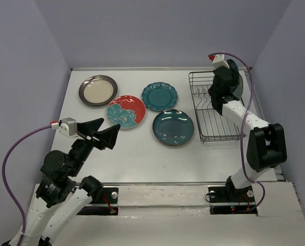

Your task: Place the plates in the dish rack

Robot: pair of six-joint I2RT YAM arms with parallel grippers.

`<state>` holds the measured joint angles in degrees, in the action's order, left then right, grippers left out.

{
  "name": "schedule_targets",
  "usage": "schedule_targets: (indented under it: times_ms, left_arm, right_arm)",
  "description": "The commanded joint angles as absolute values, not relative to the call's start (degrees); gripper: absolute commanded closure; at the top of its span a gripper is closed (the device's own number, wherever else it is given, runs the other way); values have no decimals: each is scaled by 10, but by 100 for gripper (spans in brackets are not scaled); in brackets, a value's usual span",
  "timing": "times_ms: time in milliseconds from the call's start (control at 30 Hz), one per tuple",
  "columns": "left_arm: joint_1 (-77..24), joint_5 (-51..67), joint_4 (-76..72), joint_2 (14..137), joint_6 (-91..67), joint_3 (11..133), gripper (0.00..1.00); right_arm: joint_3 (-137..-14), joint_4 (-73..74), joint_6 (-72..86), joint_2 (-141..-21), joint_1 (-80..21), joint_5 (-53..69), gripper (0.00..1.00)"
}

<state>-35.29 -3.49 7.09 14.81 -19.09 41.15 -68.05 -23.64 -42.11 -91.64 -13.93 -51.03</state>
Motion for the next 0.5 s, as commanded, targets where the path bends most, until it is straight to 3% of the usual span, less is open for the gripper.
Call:
schedule_targets:
  times_ms: [0,467]
  left_arm:
    - [-356,-34,47,152,-181,413,1]
    - [-356,-35,49,165,-181,413,1]
  right_arm:
    - [-696,-371,-442,-914,-139,-515,93]
    - [-646,-429,-461,-969,-134,-512,93]
